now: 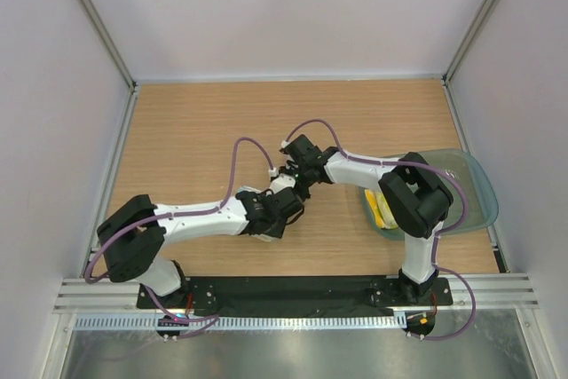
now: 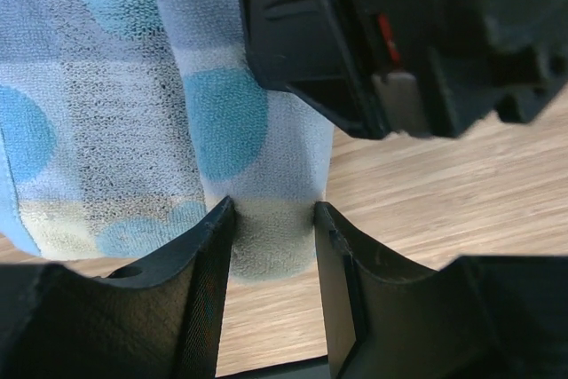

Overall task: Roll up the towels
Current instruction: Roll the towel

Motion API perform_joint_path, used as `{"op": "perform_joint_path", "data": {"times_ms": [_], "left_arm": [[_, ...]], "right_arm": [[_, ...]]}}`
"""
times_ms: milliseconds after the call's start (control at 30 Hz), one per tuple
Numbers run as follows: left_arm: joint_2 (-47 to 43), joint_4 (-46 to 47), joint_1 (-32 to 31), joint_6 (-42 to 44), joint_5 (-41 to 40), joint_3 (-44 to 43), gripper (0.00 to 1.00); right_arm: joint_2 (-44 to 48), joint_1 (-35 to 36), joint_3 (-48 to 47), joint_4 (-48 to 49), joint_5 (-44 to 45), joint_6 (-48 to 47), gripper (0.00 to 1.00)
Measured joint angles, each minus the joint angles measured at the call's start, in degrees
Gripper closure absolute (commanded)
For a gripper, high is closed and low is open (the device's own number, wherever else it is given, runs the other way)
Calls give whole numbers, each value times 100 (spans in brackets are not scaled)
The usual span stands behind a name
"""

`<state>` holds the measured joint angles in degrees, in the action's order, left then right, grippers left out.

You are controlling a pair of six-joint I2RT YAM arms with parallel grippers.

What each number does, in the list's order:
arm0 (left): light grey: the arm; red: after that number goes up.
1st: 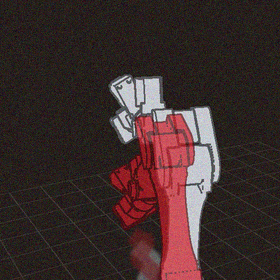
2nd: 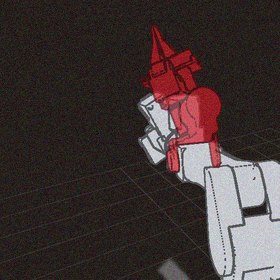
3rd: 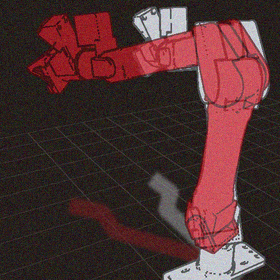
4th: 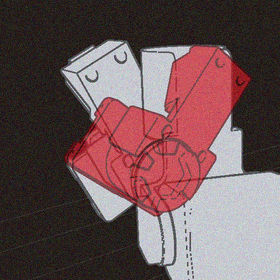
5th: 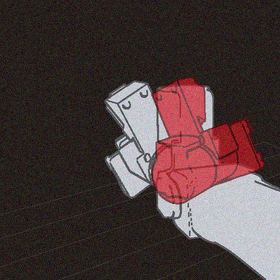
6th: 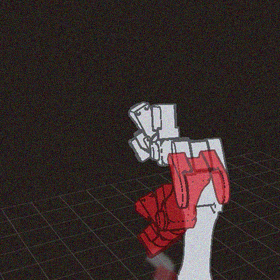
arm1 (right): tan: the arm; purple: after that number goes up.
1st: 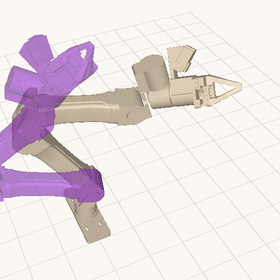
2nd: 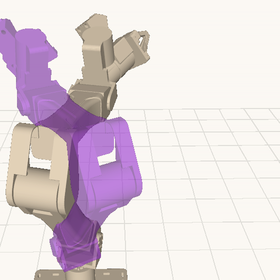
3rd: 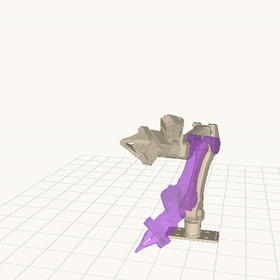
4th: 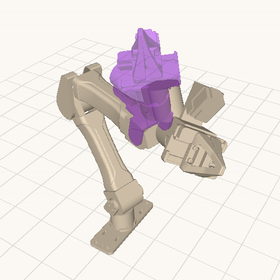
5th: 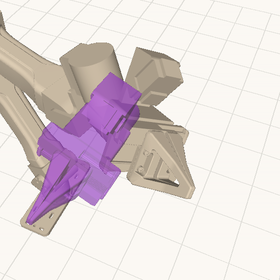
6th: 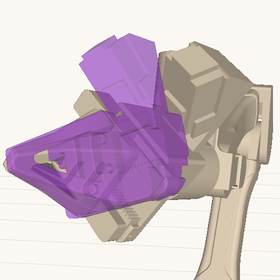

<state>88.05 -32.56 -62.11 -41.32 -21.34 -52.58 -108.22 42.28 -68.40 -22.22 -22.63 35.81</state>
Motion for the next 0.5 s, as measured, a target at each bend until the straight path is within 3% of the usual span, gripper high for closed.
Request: {"op": "perform_joint_path", "data": {"times_ms": [500], "left_arm": [[133, -98, -693, 116, -299, -181, 44]], "right_arm": [[0, 4, -146, -232, 0, -42, 87]]}}
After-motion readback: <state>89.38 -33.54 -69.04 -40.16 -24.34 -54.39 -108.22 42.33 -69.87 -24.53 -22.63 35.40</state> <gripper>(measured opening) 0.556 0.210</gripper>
